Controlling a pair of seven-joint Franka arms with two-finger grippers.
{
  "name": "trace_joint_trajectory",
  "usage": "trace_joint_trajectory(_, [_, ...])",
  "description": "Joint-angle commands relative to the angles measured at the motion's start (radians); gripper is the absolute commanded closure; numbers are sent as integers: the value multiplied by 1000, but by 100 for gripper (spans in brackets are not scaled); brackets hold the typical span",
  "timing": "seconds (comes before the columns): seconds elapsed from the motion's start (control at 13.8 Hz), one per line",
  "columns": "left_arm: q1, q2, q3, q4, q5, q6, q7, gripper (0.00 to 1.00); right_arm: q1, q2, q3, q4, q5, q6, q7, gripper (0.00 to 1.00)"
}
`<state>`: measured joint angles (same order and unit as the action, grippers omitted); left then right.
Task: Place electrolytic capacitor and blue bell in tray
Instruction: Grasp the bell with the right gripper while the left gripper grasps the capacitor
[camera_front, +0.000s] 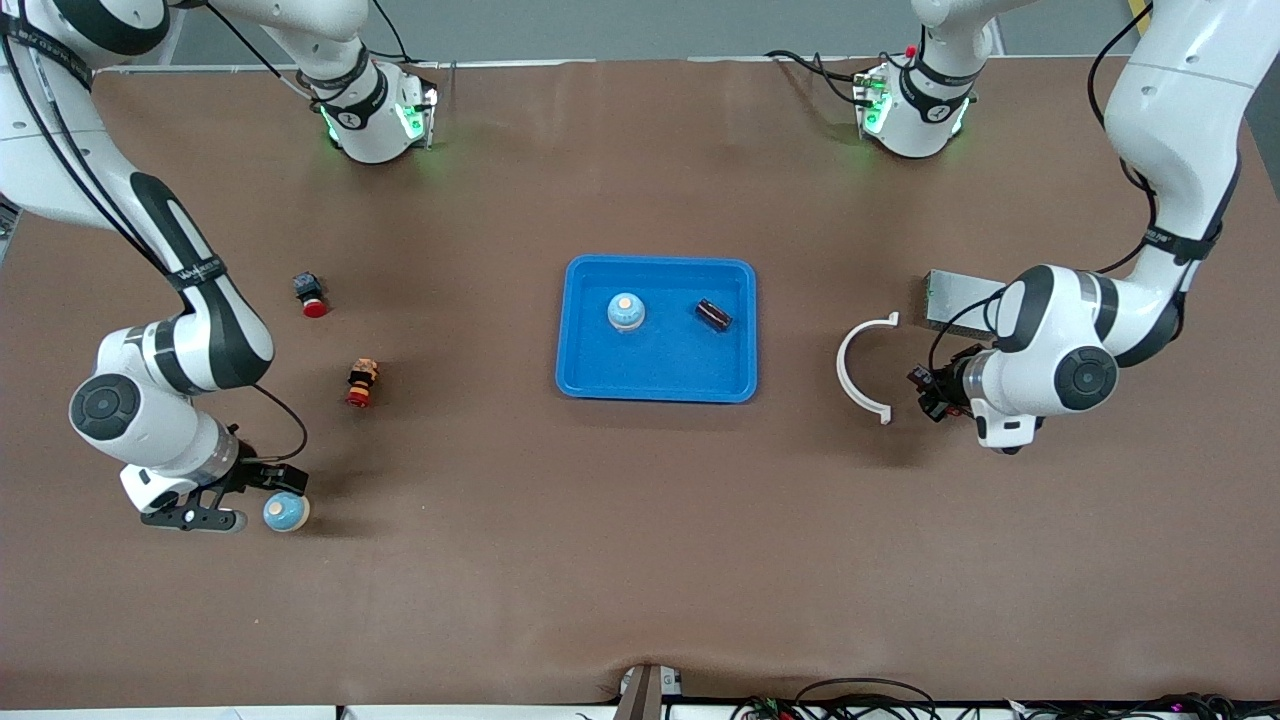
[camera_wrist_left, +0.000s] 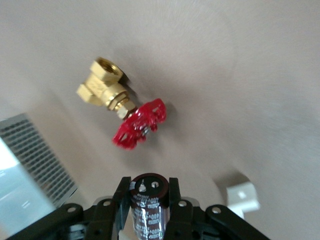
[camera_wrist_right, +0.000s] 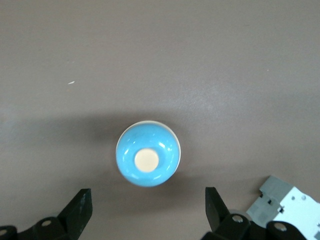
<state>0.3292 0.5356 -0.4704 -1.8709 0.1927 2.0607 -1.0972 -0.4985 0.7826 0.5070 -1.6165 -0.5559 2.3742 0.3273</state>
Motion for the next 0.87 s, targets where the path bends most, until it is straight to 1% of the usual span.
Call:
trace_joint_trajectory(0.0, [-51, -22, -5, 107, 10, -146, -82, 100, 20, 61, -10, 73, 8, 0, 1, 0])
trace_joint_trajectory(0.43, [-237, -9, -7, 185, -19, -154, -358, 100, 38, 103, -13, 92, 5, 42, 12, 0])
trace_joint_trajectory(0.58, [-278, 1, -7, 211, -77, -154, -424, 100, 40, 103, -19, 96, 4, 42, 3, 0])
trace_joint_trajectory(0.8, [-347, 26, -7, 245, -149, -146, -524, 100, 78, 103, -62, 110, 4, 42, 2, 0])
